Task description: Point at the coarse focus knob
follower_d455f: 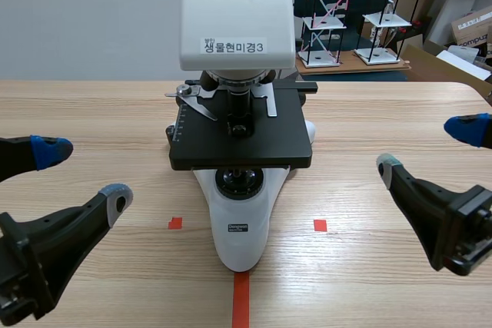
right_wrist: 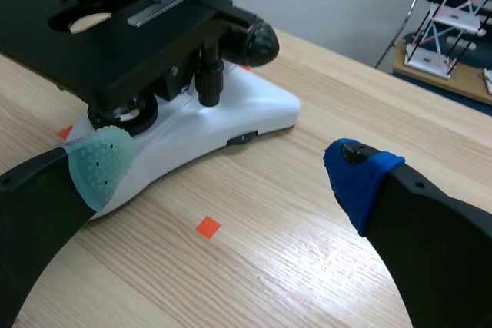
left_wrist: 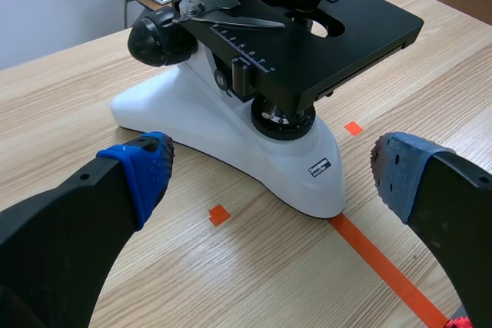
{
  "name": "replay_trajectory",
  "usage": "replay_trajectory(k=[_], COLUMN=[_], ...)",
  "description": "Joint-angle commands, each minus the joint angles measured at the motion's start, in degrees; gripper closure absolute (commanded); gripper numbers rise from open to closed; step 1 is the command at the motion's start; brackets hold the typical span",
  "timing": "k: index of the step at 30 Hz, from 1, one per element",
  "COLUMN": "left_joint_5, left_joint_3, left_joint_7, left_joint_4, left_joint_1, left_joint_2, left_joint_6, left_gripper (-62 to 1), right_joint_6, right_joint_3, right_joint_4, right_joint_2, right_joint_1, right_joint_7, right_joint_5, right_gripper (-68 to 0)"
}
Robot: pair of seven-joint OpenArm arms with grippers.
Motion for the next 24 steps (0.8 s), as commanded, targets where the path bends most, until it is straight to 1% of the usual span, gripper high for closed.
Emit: replay_trajectory(k=[1, 22, 24], left_joint_5=[-0.6, -0.5, -0.5], left_joint_3=[-0.4, -0.4, -0.4], left_joint_7=[-0.8, -0.6, -0.6], left_joint_4=[1.0, 1.0, 1.0], left_joint_1=[0.1, 0.1, 0.1], left_joint_2=[0.2, 0.2, 0.2], left_joint_6=[-0.1, -0.1, -0.1], left_gripper=[-54.2, -54.2, -54.2], right_joint_6=[-0.2, -0.2, -0.2], right_joint_3=[0.0, 0.0, 0.0], right_joint_4=[0.6, 0.6, 0.6], right_joint_2=[0.2, 0.2, 0.2], right_joint_1=[-0.1, -0.1, -0.1], right_joint_7=[-0.1, -0.2, -0.2], right_joint_5=[0.6, 0.6, 0.0], right_gripper=[-54.7, -54.7, -54.7])
